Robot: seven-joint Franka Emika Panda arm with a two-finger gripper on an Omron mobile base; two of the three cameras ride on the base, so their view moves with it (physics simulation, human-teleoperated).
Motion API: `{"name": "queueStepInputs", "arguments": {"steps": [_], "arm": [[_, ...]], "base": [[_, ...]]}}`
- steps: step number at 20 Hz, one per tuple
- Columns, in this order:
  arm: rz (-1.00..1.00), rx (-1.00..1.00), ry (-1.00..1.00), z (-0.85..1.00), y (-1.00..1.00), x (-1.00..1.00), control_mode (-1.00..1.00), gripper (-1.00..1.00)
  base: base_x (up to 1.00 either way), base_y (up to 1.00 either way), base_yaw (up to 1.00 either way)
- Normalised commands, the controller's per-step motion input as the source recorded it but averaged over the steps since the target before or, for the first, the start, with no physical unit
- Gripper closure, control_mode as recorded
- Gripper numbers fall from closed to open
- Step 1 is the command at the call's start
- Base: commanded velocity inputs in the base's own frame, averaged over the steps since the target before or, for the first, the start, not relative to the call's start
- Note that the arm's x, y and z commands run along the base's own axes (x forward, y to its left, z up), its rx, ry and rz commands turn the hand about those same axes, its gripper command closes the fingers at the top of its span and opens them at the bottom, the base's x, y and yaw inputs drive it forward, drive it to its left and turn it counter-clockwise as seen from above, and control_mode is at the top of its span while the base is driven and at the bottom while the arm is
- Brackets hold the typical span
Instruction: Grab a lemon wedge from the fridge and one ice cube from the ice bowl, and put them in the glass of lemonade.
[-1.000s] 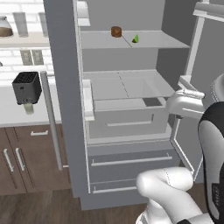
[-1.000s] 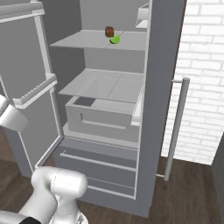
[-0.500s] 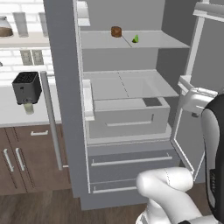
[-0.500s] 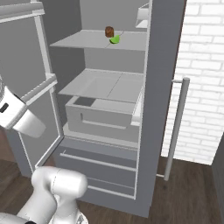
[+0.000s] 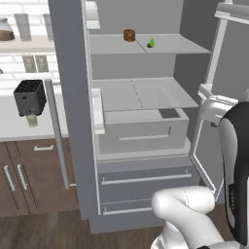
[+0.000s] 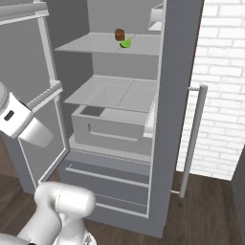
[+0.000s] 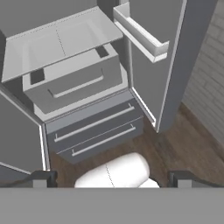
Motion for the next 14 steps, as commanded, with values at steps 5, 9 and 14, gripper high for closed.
{"name": "queueStepInputs", "arguments": {"steps": [5, 9, 14], "arm": [[0.0, 0.0, -0.01, 0.0, -0.01, 0.08, -1.0, -1.0], [0.0, 0.0, 0.0, 0.0, 0.0, 0.0, 1.0, -1.0], [0.0, 0.0, 0.0, 0.0, 0.0, 0.0, 1.0, -1.0]], "base": [[0.0, 0.0, 0.0], [0.79, 0.0, -0.03], [0.94, 0.0, -0.11]]}}
